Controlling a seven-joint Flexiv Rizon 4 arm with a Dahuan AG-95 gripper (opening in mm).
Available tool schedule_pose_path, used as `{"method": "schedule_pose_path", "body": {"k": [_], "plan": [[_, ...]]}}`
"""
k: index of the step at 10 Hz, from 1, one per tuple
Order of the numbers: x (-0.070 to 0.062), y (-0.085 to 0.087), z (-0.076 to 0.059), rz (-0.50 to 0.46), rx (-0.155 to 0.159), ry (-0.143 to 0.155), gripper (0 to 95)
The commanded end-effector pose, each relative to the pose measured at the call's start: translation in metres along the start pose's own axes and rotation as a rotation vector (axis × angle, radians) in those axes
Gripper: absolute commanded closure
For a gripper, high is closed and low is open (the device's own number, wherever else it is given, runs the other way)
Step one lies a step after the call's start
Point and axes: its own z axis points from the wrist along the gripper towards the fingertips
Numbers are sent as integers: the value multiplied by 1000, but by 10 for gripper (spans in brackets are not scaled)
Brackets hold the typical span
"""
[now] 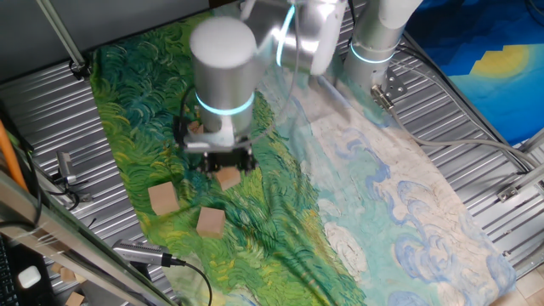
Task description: Stack the blocks into a pyramid shape
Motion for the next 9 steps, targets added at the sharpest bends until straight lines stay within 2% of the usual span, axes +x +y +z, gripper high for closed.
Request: {"method": "schedule_pose_path", "body": {"k": [1,2,4,7,9], "plan": [[-19,-11,16,38,7,-5,190],[-23,-15,21,48,8,-5,190],[-22,-18,29,44,5,-21,190],[-22,-19,31,9,14,6,190],[-23,-18,28,7,15,13,190]]}}
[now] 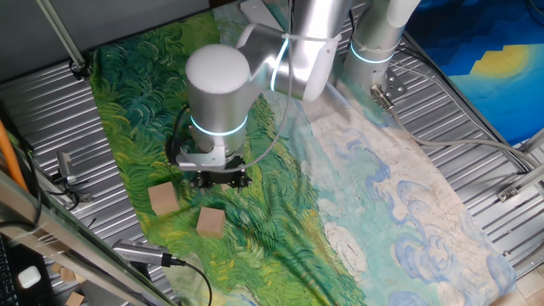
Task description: Stack the blocks into a pyramid shape
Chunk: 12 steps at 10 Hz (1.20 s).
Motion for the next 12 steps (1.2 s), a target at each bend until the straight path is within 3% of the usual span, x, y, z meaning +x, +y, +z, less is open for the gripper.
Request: {"method": "schedule_pose_path", "body": {"k": [1,4,6,8,9,12], "plan": [[1,1,-1,1,3,3,190],[1,1,-1,9,11,19,190],[1,1,-1,16,-5,-21,190],[1,1,-1,-20,-7,-4,190],[1,1,-1,-13,-8,-3,0],[1,1,-1,91,-8,1,0]]}}
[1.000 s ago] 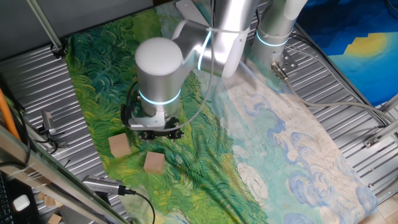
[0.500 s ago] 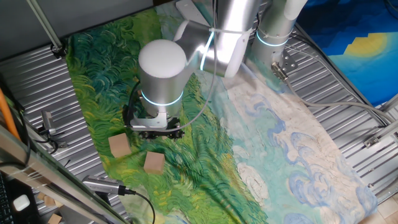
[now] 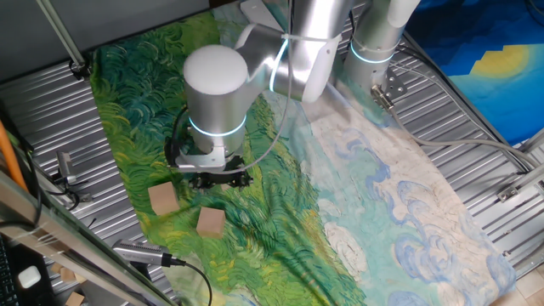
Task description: Stack the blocks into a pyramid shape
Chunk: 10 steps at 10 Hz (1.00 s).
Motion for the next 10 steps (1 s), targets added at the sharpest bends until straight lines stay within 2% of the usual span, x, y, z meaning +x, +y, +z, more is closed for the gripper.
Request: {"method": "schedule_pose_path", "body": {"k": [1,5,6,7,8,9,10], "plan": [[0,0,0,125,17,20,0],[0,0,0,197,18,25,0],[-14,-5,2,221,15,25,0],[-16,-6,2,223,16,25,0],[-38,-13,4,243,14,24,0],[-51,-19,4,249,14,23,0],[-59,-24,5,248,14,19,0]]}}
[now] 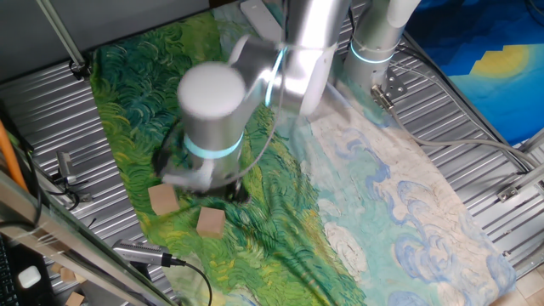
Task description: Stack the blocks into a pyramid shape
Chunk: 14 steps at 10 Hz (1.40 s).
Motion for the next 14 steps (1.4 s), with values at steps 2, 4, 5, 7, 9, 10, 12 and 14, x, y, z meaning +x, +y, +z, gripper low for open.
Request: {"method": "schedule_pose_path", "body": {"k": [2,4,5,7,9,10,12,14], "plan": [[-17,-11,3,-19,0,-18,0],[-16,-14,8,-32,-3,-24,0],[-15,-16,12,-38,-2,-23,0],[-12,-18,21,-41,-4,-28,0],[-10,-20,28,-41,-5,-32,0],[-9,-22,32,-40,-8,-37,0],[-7,-24,38,-37,-14,-44,0],[-6,-24,41,-38,-16,-45,0]]}}
